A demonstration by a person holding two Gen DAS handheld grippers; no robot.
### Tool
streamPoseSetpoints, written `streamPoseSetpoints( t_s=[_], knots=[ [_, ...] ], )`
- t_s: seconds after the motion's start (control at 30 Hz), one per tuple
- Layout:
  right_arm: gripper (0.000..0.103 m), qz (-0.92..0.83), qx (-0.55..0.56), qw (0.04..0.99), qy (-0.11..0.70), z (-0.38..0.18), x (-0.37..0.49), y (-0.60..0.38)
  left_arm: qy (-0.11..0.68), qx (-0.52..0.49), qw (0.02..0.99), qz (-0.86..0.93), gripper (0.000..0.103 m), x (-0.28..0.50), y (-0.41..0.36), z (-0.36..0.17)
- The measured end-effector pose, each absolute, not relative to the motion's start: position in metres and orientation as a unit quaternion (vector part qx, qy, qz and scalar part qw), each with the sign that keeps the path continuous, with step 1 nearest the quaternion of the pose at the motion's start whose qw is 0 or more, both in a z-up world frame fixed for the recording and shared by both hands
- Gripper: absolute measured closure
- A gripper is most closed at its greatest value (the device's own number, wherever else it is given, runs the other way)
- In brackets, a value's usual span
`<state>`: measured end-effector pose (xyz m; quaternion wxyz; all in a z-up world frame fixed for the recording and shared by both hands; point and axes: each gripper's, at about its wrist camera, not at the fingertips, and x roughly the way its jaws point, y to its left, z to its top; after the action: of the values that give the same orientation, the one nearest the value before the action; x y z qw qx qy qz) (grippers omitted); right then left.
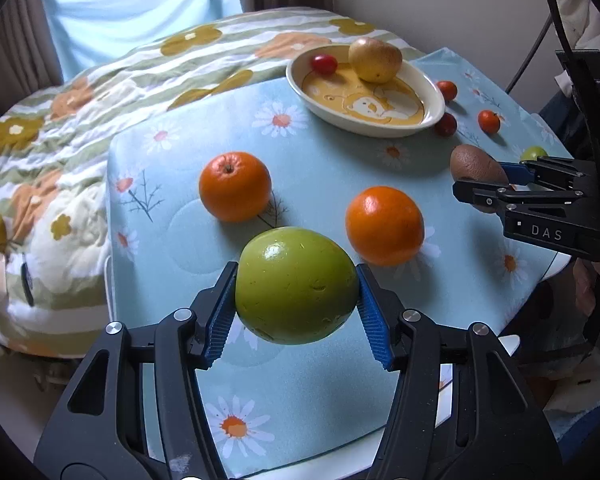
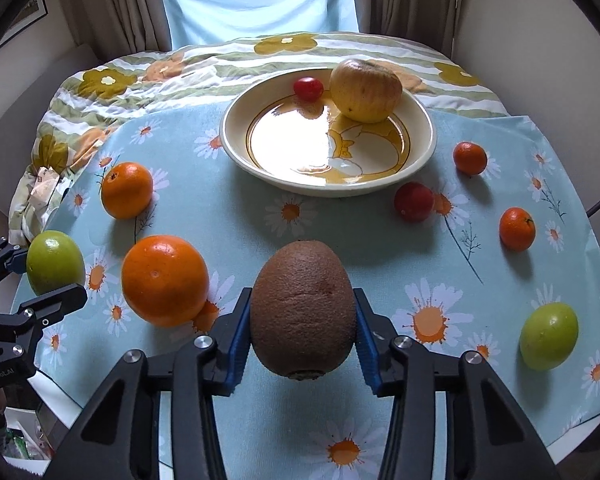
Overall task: Organize fruits
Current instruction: 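Carry the green apple into the bowl with the left tool while the right tool carries the kiwi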
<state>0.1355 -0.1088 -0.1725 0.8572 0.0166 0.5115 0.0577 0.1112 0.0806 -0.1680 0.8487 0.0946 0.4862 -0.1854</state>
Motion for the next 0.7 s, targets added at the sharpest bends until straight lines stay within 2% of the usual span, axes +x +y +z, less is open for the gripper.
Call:
streamPoseSetpoints(
  t_s=[0.43, 0.7],
  knots=[
    [0.060, 0.045, 0.038, 0.877, 0.477, -0.099, 0.144, -0.132, 0.426, 0.080, 0.881, -0.188, 0.042, 0.139, 0.068, -0.105],
    [0.060, 0.068, 0.033, 0.884, 0.461, -0.079, 0.172, -0.151, 0.413, 0.065, 0.893, -0.167, 0.042, 0.177, 0.043, -0.089]
  ],
)
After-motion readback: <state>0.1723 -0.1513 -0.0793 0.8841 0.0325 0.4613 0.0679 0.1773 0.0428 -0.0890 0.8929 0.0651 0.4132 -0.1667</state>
